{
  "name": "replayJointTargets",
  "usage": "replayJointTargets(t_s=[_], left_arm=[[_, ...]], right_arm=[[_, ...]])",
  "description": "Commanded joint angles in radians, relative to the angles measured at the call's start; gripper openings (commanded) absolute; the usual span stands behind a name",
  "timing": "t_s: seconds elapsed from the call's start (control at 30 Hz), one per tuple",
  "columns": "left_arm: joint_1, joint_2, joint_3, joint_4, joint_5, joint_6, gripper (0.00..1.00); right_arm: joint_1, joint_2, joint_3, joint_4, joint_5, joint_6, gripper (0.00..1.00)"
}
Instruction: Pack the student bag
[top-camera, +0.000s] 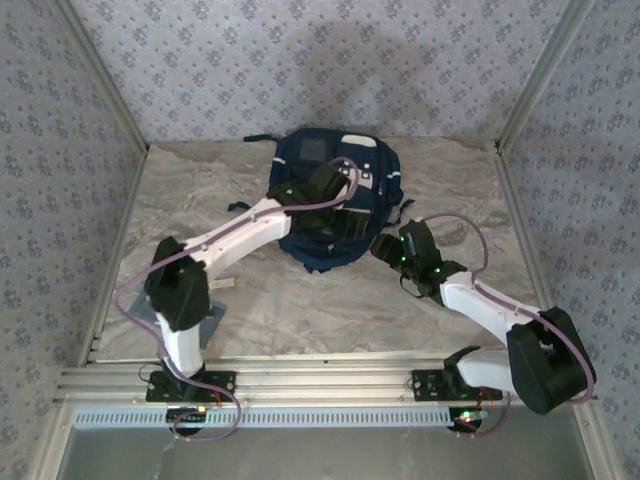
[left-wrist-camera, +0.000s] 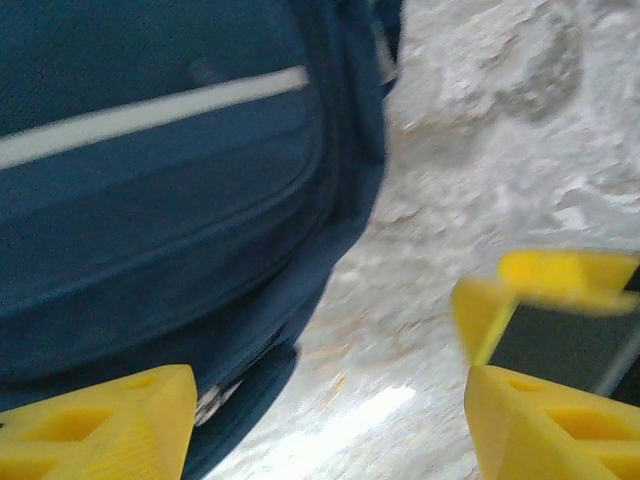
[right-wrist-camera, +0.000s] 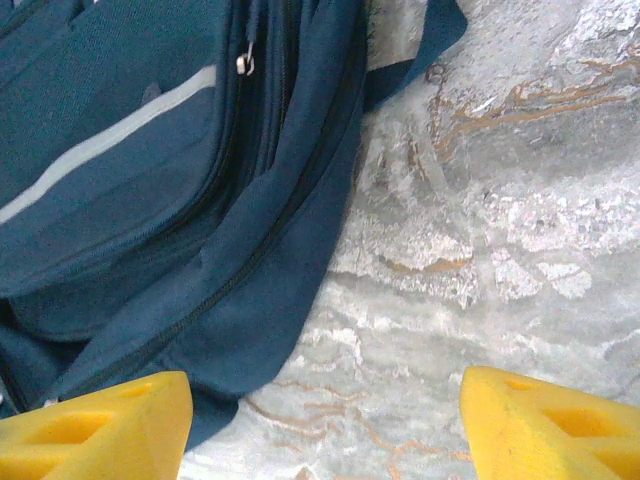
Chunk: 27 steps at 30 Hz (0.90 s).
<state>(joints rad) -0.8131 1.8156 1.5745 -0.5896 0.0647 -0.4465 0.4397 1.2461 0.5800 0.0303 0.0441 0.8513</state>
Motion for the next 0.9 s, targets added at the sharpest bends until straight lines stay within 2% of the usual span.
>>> replayJointTargets(t_s=[0.0, 0.2, 0.37, 0.43, 0.53, 0.6, 0.67, 0.87], left_arm=[[-0.006, -0.101, -0.174, 0.149, -0.102, -0.044, 0.68], [-0.031, -0.167, -0.389, 0.299, -0.139, -0.093, 0.62], [-0.032, -0.145, -0.433, 0.374, -0.187, -0.121, 0.61], [-0.032, -0.125, -0.439, 0.405, -0.197, -0.13, 0.64], [-0.033, -0.088, -0.419, 0.425, -0.185, -0.143, 0.65], [-0.033, -0.061, -0.406, 0.436, -0.184, -0.156, 0.65], [-0.033, -0.041, -0.404, 0.439, -0.193, -0.169, 0.63], [-0.035, -0.022, -0.425, 0.417, -0.247, -0.19, 0.55]], right_arm=[[-0.016, 0.045, 0.052, 0.07, -0.022, 0.066, 0.74], [-0.015, 0.178, 0.123, 0.17, -0.071, 0.165, 0.74], [-0.011, 0.276, 0.157, 0.24, -0.071, 0.238, 0.71], [-0.009, 0.319, 0.175, 0.256, -0.074, 0.261, 0.68], [-0.007, 0.37, 0.183, 0.303, -0.093, 0.297, 0.52], [-0.007, 0.389, 0.175, 0.346, -0.101, 0.317, 0.34], [-0.004, 0.392, 0.17, 0.366, -0.1, 0.326, 0.21], [0.003, 0.398, 0.175, 0.362, -0.092, 0.324, 0.08]])
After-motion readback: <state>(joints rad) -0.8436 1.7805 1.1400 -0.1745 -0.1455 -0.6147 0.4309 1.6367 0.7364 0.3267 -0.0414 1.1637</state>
